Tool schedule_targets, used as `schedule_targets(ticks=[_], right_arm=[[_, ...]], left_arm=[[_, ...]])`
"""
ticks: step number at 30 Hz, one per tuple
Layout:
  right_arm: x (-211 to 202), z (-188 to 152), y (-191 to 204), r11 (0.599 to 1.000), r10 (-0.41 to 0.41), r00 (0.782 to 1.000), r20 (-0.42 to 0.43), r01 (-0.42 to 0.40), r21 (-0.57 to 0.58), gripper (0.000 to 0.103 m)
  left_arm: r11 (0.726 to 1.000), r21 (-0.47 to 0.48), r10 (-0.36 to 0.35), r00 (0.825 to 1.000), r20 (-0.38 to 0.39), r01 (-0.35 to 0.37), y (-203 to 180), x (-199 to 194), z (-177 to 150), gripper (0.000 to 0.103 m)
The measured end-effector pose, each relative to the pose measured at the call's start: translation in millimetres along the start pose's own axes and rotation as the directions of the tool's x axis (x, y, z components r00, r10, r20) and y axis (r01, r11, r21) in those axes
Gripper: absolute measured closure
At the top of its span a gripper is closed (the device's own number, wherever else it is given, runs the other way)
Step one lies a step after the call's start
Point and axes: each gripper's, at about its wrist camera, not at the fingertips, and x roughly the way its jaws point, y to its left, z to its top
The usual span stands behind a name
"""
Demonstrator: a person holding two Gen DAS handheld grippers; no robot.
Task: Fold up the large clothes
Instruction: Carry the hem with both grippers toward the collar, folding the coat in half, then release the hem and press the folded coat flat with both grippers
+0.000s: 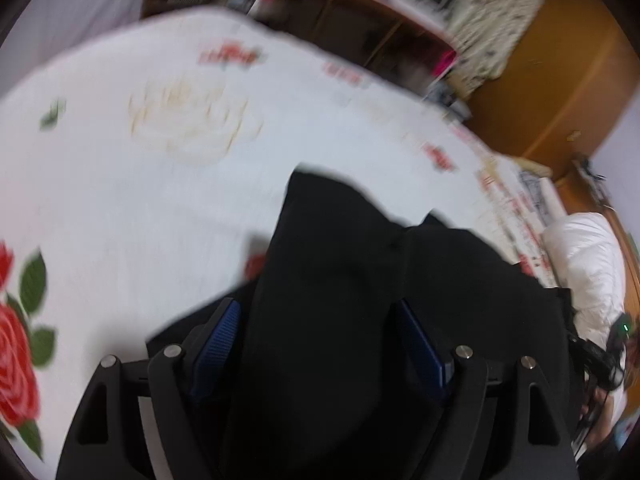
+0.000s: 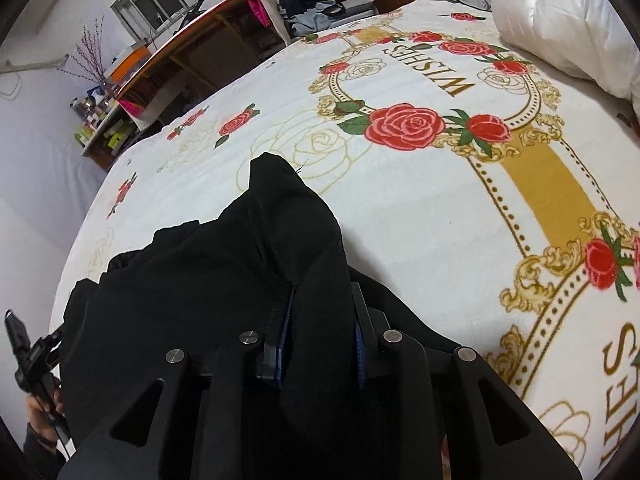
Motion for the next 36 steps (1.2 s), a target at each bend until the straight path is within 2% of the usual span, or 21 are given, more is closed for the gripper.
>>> schedule_targets(ticks=[1,2,4,6,8,10,13,18,21,23,24,26,28,31,33,36], right_arm=[[-1,0,2,1.0,-0.008,1.0,0.002,0.008,-0.011,0.078],[-2,0,5,0.999,-0.021,1.0,0.007,0.021,-0.027,0.078],[-8,1,16,0.995,-0.068,0.997,0.038,0.07,-0.068,0.085],[-23,5,25,0.993,-0.088,0.99,0.11,0.096,-0.073,0.086],[-34,13,32,0.994,-0.062,0.983,0.174,0.076,-0.077,0.086],[-18,19,32,0.991,-0.095,0.984,0.149,0.108,-0.078,0.086],[25,15,17,0.989,-0.13,0.991,0.038,0.133,-0.071,0.085],[41,11,10,0.987,-0.139,0.99,0.028,0.141,-0.074,0.083],[47,11,11,0.981,-0.17,0.985,0.01,0.17,-0.09,0.08],[45,9,16,0.972,-0.205,0.979,0.004,0.205,-0.112,0.075],[43,10,16,0.97,-0.216,0.976,0.002,0.215,-0.112,0.07],[31,13,15,0.971,-0.218,0.976,0.008,0.218,-0.098,0.068],[8,15,14,0.976,-0.2,0.979,0.036,0.202,-0.084,0.067],[-30,14,15,0.978,-0.184,0.975,0.125,0.194,-0.078,0.067],[-53,7,18,0.983,-0.158,0.971,0.178,0.171,-0.061,0.067],[-78,-25,29,0.996,-0.054,0.978,0.202,0.068,-0.066,0.064]], left_arm=[[1.0,-0.001,-0.01,1.0,-0.017,0.01,-1,4,-1,0.057],[1.0,0.019,0.006,1.0,-0.006,-0.005,-6,1,-2,0.077],[0.995,0.084,0.042,0.996,0.085,-0.05,-23,-16,-4,0.088],[0.986,0.127,0.076,0.973,0.217,-0.105,-38,-39,-2,0.088],[0.982,0.126,0.099,0.958,0.268,-0.137,-43,-42,4,0.088],[0.98,0.123,0.121,0.96,0.251,-0.155,-43,-26,9,0.088],[0.975,0.124,0.162,0.97,0.183,-0.186,-38,14,6,0.086],[0.973,0.112,0.181,0.965,0.19,-0.204,-34,29,3,0.077],[0.972,0.09,0.2,0.964,0.177,-0.218,-30,30,4,0.066],[0.966,0.082,0.23,0.959,0.165,-0.246,-29,31,6,0.053],[0.963,0.079,0.243,0.957,0.157,-0.257,-29,29,8,0.051],[0.963,0.07,0.246,0.956,0.157,-0.26,-28,15,13,0.05],[0.963,0.06,0.247,0.95,0.194,-0.262,-26,-6,16,0.05],[0.966,0.029,0.243,0.936,0.255,-0.259,-22,-39,16,0.052],[0.976,0.008,0.206,0.932,0.298,-0.218,-23,-62,8,0.052],[0.99,0.053,0.106,0.934,0.341,-0.131,-39,-86,-25,0.052]])
